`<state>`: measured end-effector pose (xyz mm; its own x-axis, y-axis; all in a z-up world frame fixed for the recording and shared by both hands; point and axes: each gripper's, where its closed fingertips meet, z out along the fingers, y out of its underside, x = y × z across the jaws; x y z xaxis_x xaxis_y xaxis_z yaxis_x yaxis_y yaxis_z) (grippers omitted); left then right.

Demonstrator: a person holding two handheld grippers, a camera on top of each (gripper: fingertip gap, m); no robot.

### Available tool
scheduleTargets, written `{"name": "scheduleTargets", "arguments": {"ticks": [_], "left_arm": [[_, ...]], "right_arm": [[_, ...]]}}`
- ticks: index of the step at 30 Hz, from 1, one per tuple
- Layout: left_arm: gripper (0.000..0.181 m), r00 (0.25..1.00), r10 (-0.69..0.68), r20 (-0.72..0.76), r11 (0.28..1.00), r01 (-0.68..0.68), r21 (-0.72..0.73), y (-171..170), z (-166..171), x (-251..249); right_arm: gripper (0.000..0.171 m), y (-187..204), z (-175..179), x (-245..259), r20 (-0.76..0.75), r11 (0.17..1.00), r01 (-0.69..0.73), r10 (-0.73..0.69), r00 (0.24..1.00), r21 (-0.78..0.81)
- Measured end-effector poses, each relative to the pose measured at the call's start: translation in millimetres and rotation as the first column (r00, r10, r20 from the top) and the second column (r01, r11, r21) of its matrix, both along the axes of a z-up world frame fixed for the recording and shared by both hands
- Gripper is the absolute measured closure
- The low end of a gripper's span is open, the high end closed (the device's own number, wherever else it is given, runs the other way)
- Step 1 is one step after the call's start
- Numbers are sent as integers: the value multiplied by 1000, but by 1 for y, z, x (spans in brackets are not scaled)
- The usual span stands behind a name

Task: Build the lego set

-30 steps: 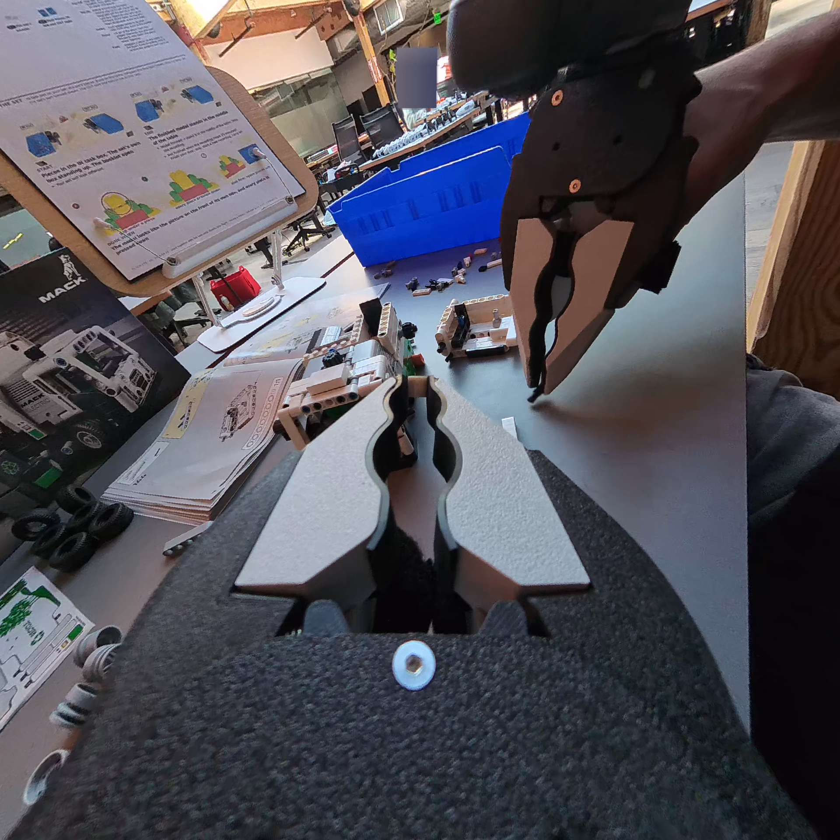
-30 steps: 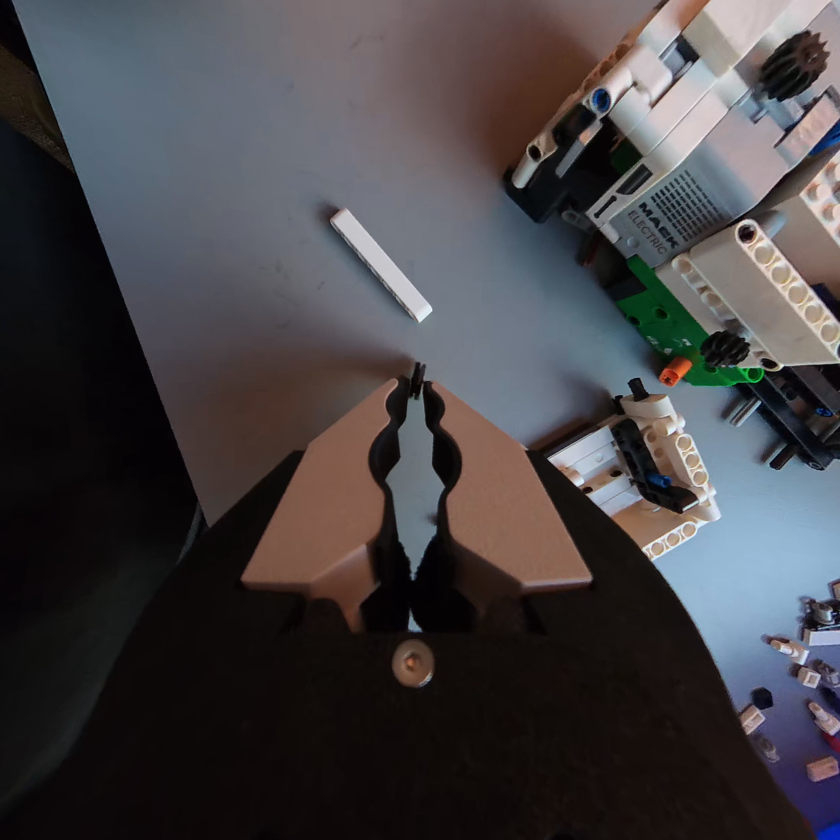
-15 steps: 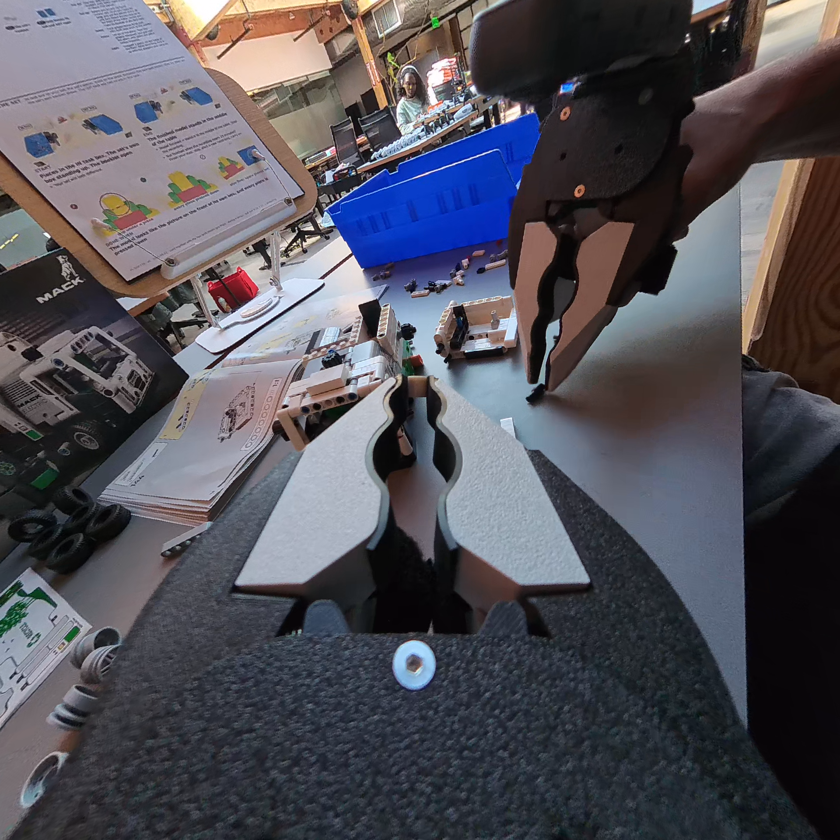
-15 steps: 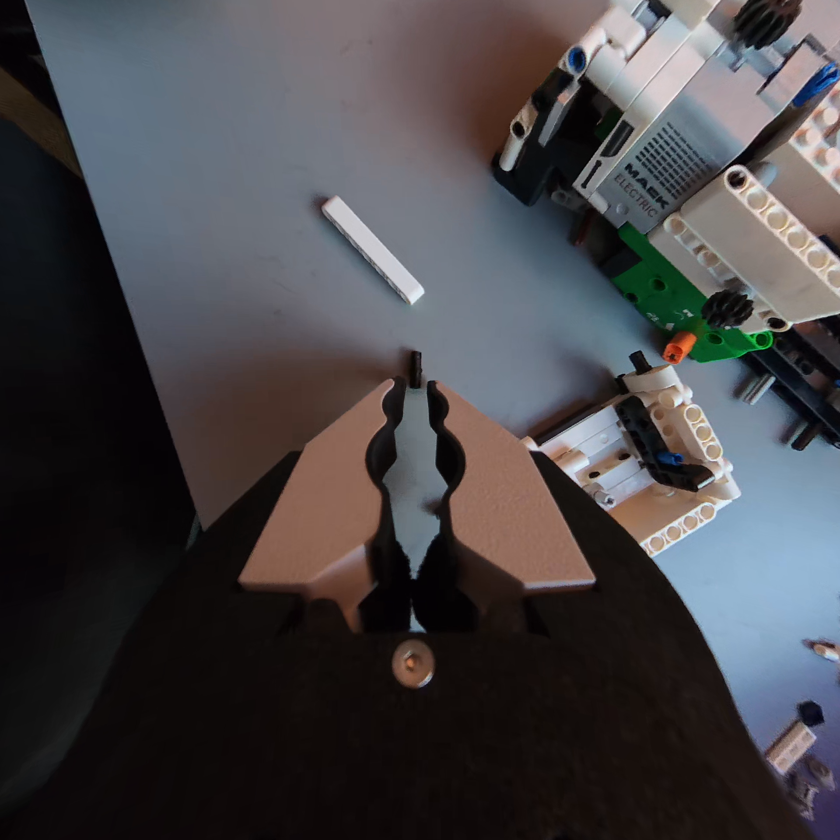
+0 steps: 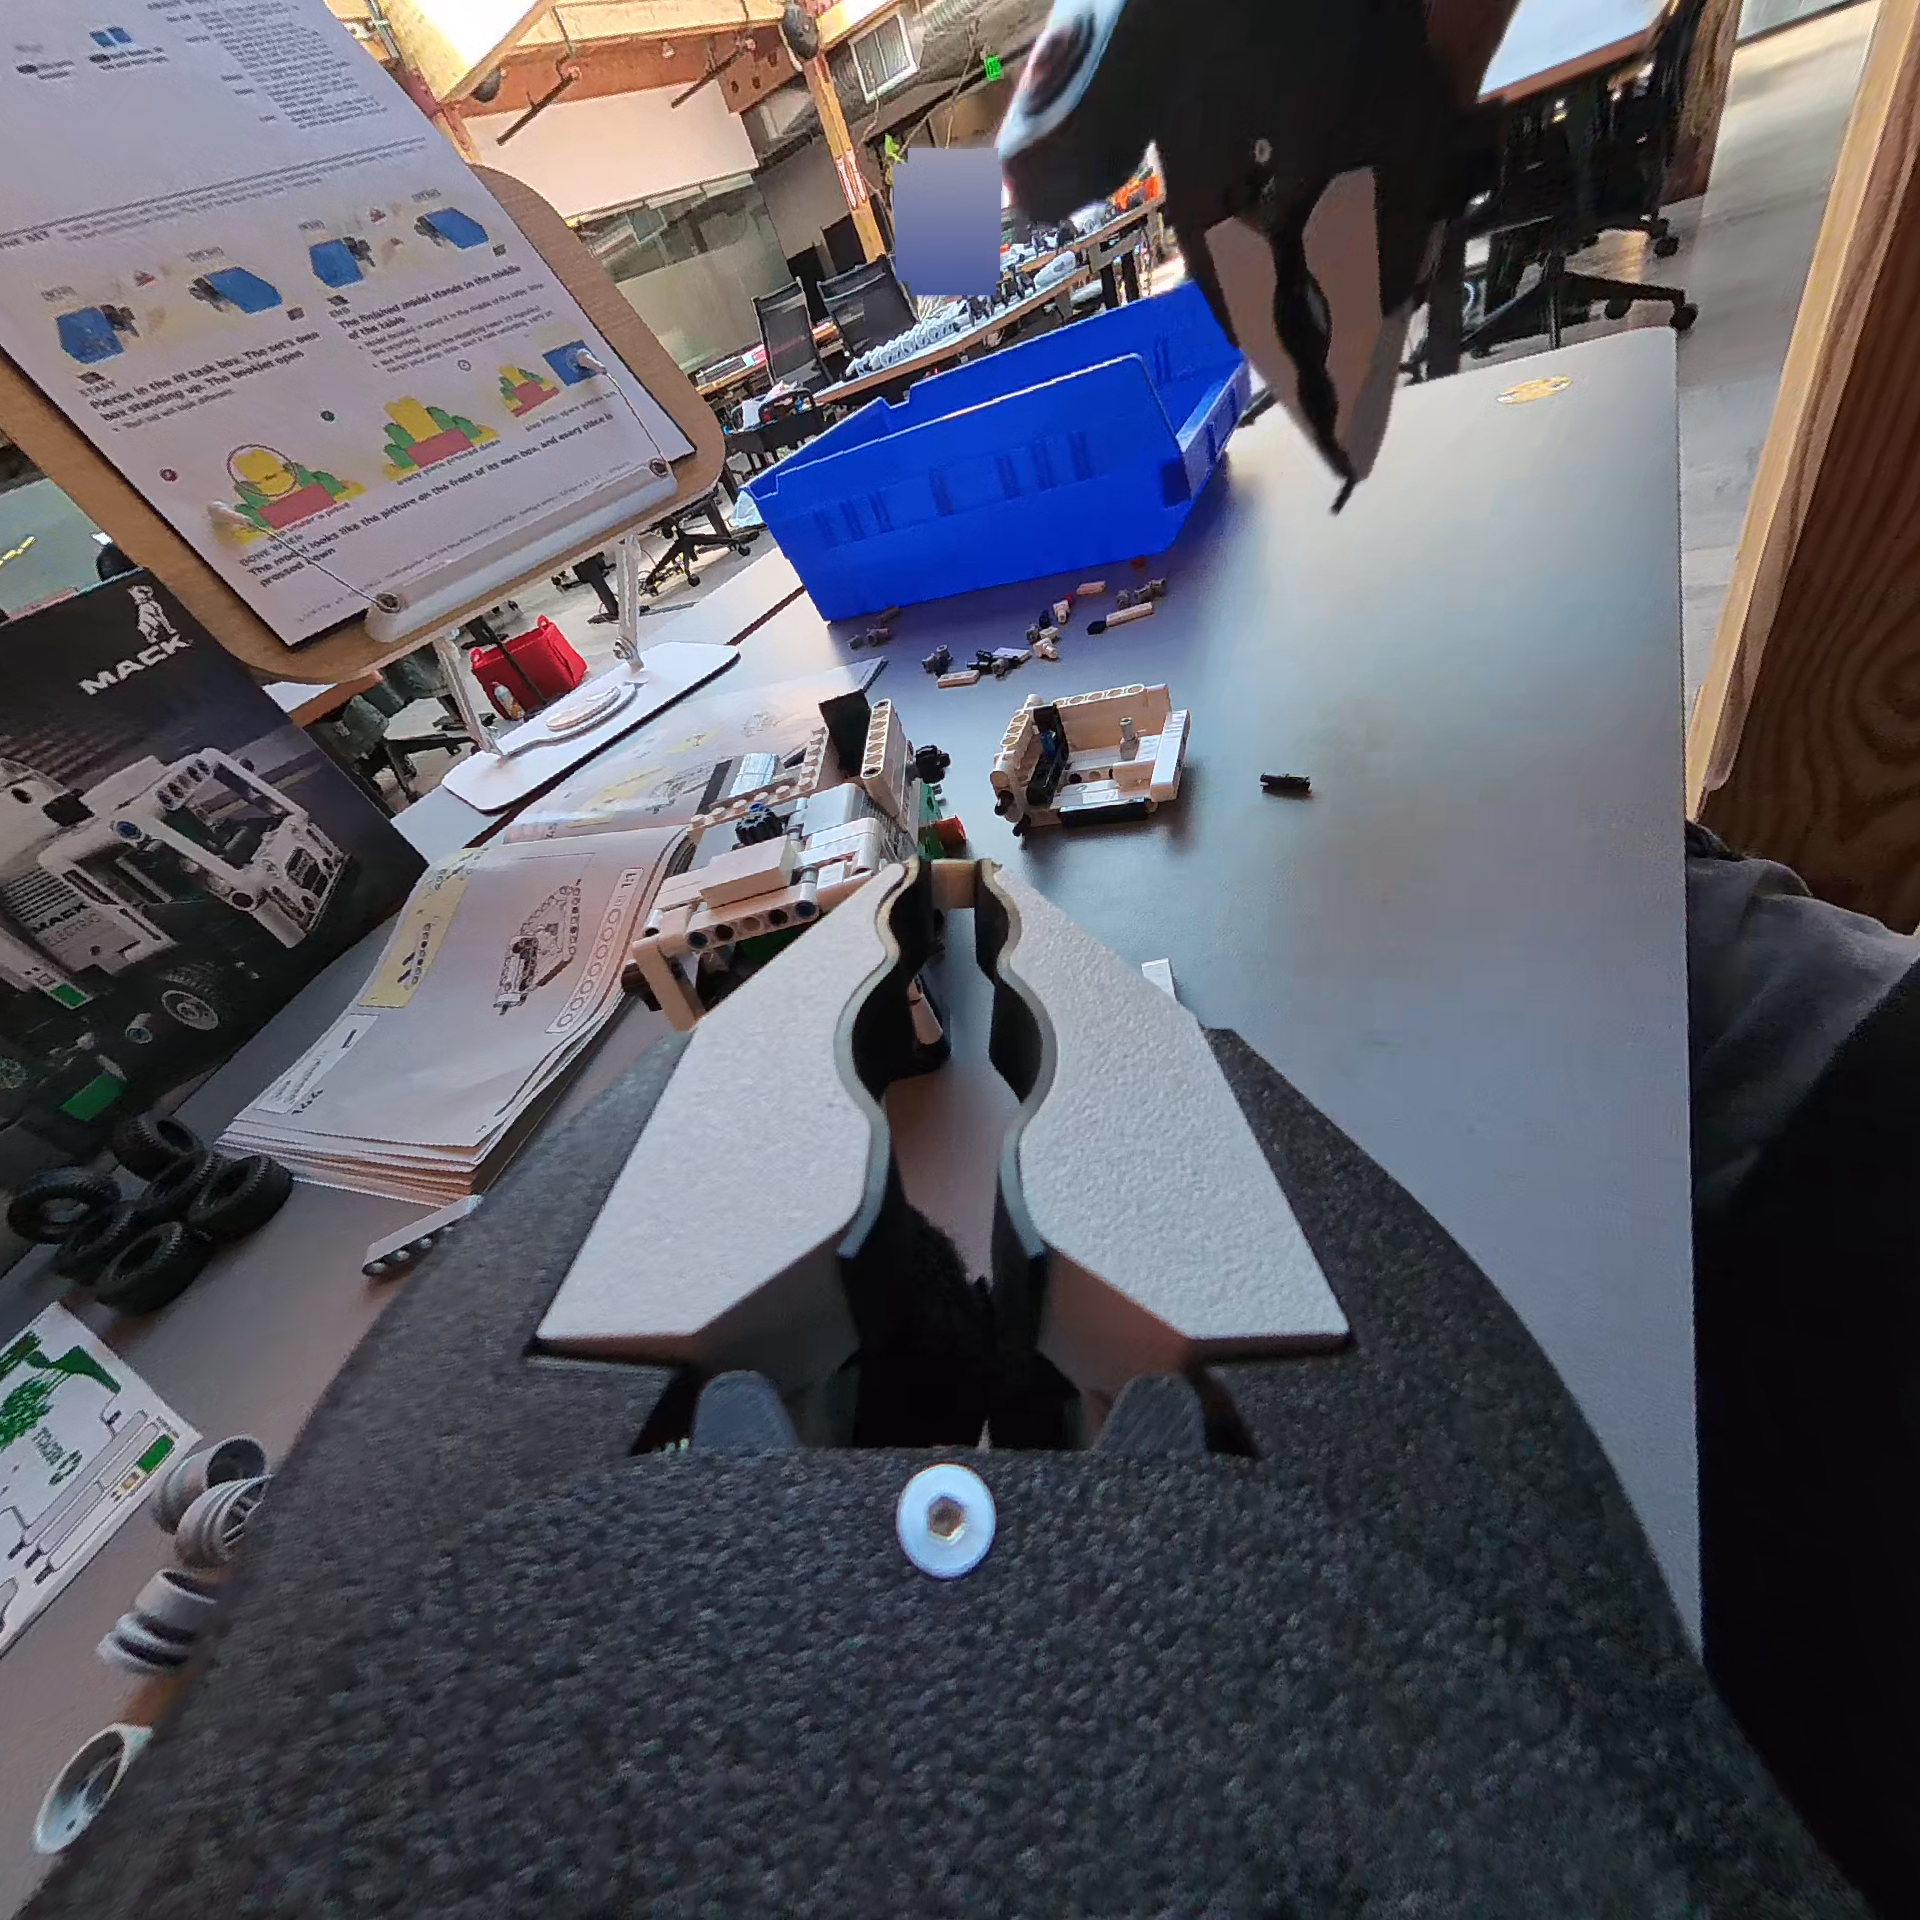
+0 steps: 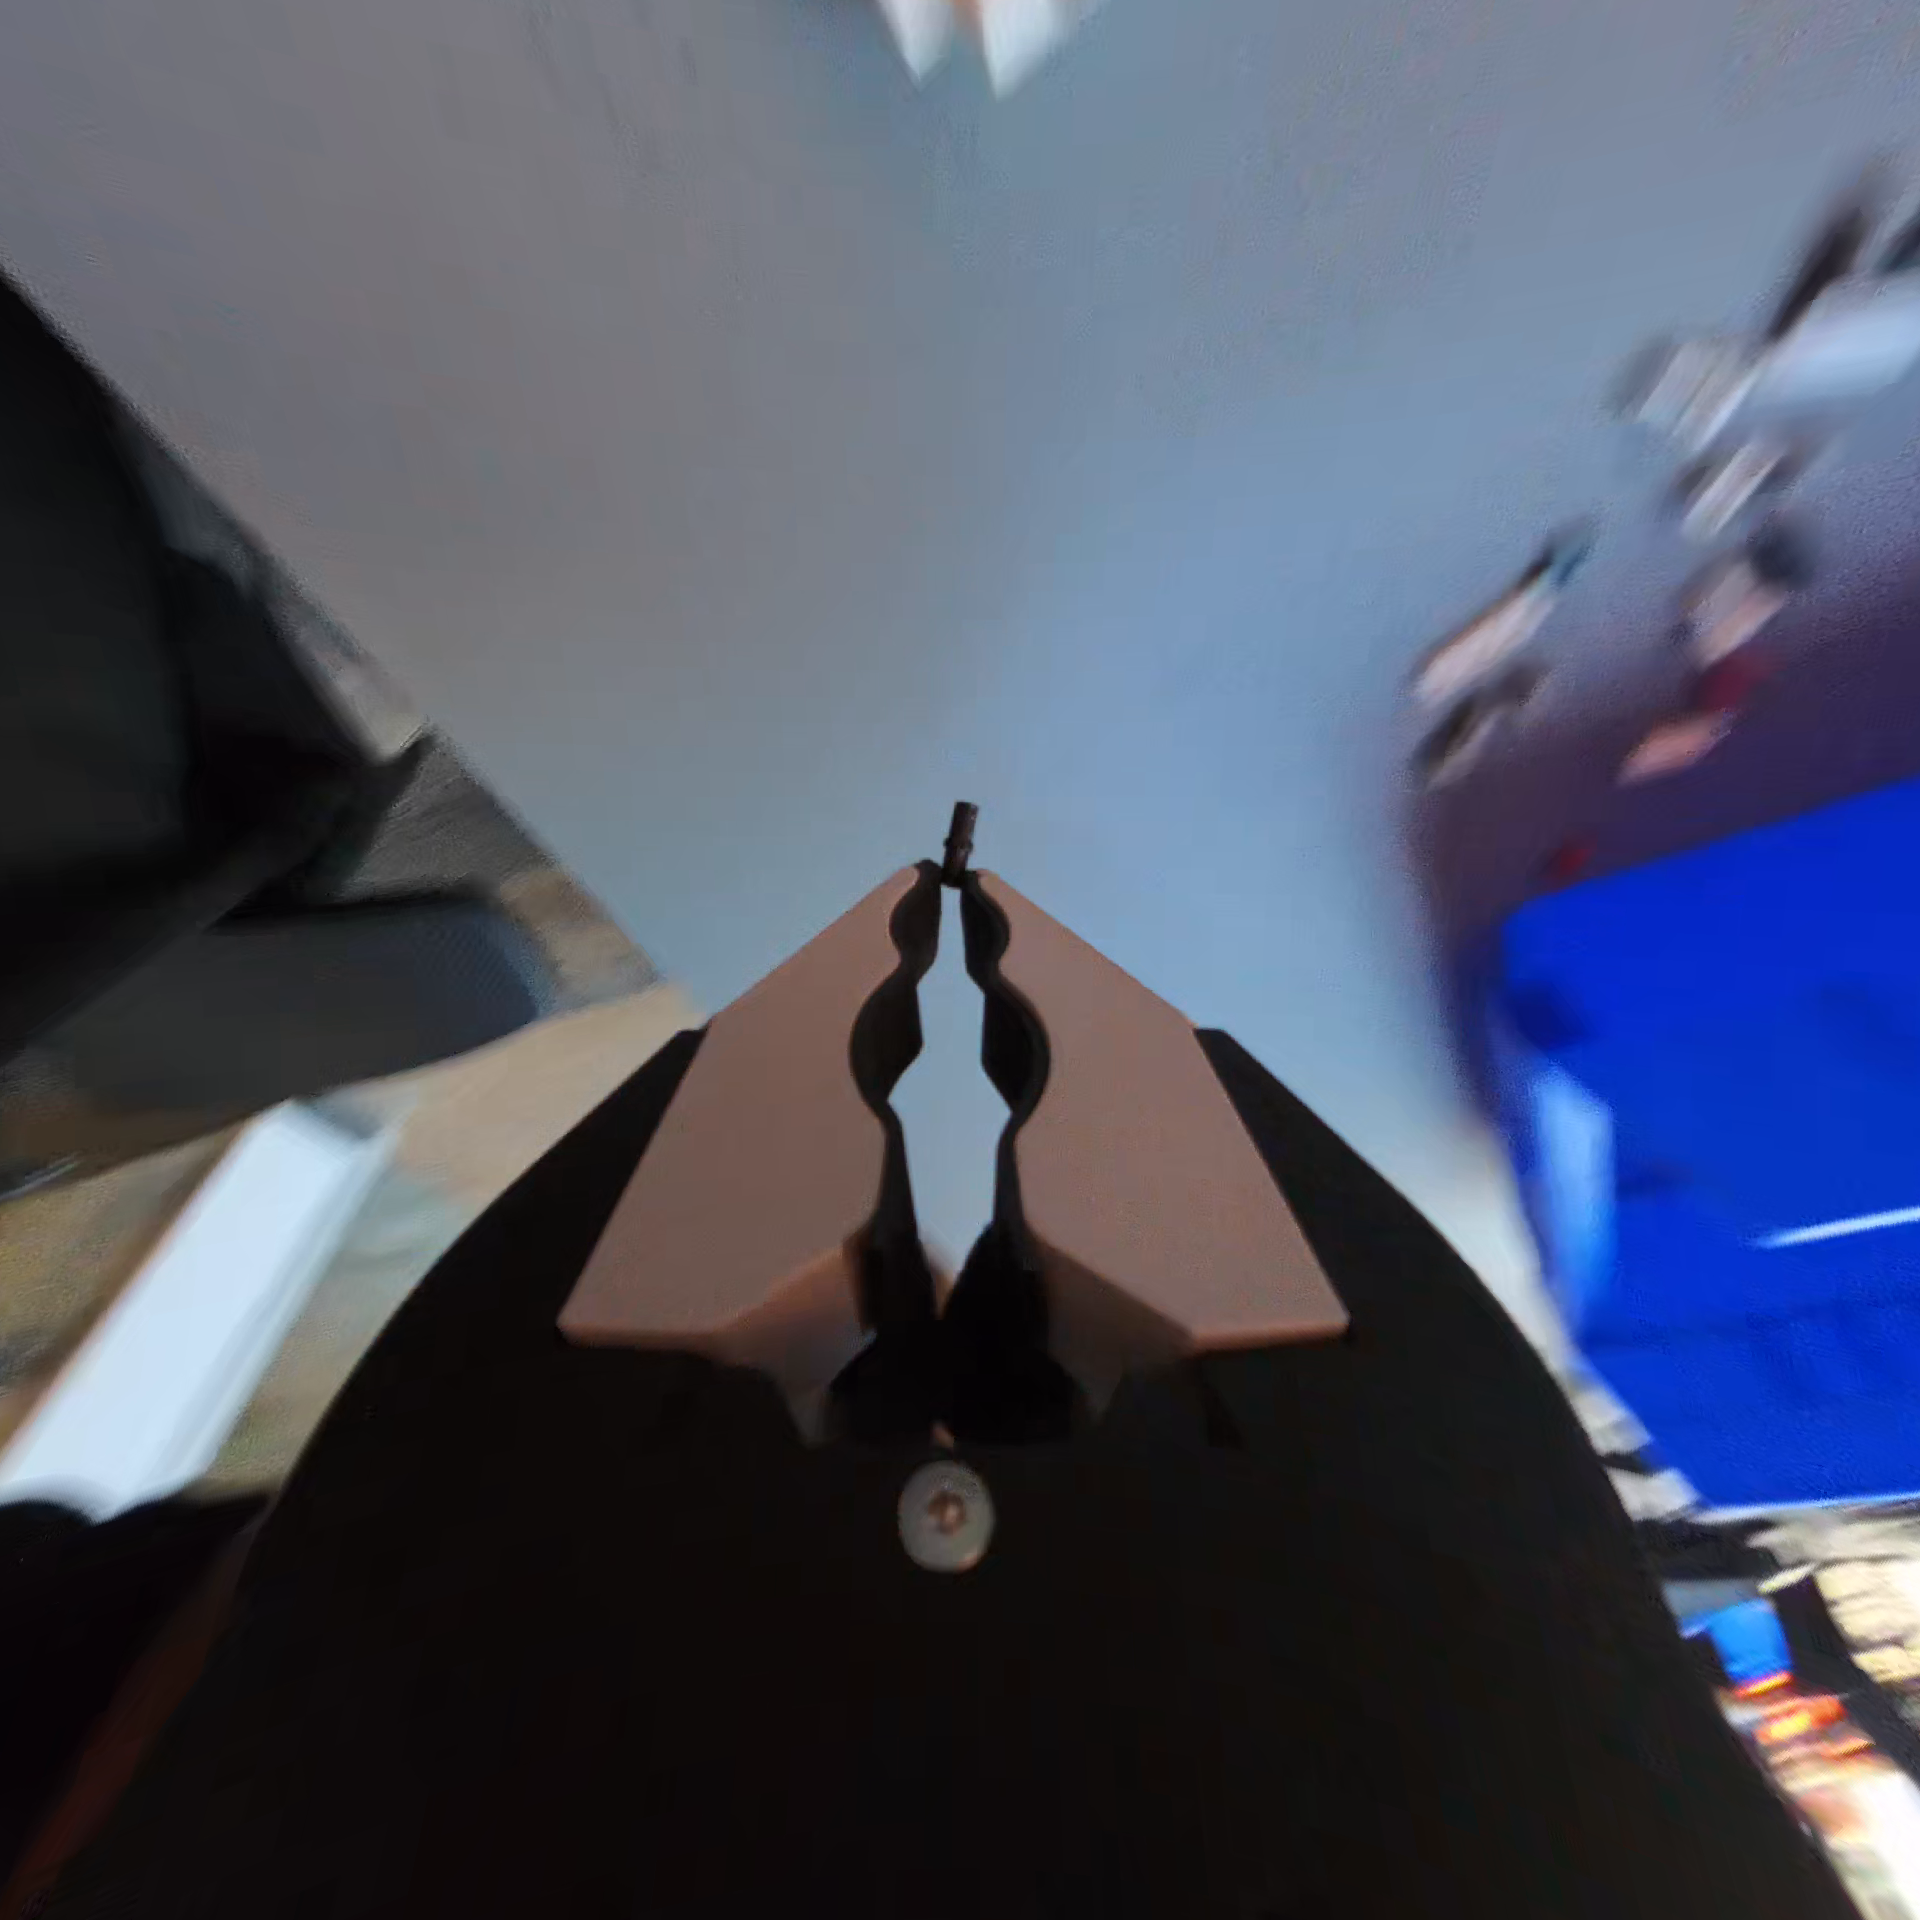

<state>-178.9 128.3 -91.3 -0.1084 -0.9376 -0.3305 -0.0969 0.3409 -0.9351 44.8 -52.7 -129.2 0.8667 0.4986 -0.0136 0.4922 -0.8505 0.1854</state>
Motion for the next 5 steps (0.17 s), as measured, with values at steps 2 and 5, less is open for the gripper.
{"name": "scheduleTargets", "arguments": {"ticks": [2, 5], "left_arm": [[175, 1000, 0, 0, 1000, 0, 8, -1, 0, 0], [175, 1000, 3, -6, 1000, -3, 22, -1, -2, 0]], "right_arm": [[168, -27, 3, 33, 79, 984, 93, -82, 994, -153], [168, -51, -2, 59, 153, 944, 142, -100, 983, -298]]}}
